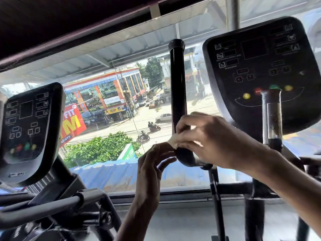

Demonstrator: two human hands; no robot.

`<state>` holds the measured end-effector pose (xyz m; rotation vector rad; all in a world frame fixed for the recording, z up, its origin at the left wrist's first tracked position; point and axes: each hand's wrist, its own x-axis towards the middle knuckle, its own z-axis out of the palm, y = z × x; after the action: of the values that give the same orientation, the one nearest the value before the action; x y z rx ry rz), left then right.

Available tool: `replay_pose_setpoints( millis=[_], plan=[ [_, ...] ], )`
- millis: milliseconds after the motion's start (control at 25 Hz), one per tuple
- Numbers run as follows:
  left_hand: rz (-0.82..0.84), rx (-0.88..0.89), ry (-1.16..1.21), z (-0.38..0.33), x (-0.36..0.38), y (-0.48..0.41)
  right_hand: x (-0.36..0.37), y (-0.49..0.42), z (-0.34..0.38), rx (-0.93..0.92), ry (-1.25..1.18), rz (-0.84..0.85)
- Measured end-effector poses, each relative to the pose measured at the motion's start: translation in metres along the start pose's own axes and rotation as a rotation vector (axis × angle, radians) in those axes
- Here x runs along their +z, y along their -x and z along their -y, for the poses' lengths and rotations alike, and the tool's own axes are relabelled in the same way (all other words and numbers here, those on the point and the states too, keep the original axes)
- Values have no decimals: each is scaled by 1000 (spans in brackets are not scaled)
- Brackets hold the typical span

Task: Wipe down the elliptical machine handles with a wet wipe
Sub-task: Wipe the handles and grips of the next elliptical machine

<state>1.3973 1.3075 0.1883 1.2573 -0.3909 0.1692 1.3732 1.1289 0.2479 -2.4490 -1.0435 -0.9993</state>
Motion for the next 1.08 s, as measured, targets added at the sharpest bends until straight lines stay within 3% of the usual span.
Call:
replay_pose_setpoints(
  millis=[200, 320, 440, 560, 720, 880, 1080],
  plan=[
    [24, -59, -2, -4, -4, -1, 16, 7, 9, -29, 90, -9],
    [34, -75, -23, -6, -4, -2, 28, 18, 13, 42, 92, -190],
    [34, -85, -34, -9, -4, -4, 52, 31, 23, 100, 144, -268],
    [44, -63, -89, -9, -5, -6, 72, 41, 30, 195, 138, -510],
    [89, -28, -127, -8, -7, -5, 117, 66, 41, 359, 99, -691],
    [127, 53, -216, -4, -6, -1, 151, 86, 52, 656, -32, -913],
    [78, 139, -313, 7, 2, 2, 153, 61, 64, 704, -314, -1108]
  ],
)
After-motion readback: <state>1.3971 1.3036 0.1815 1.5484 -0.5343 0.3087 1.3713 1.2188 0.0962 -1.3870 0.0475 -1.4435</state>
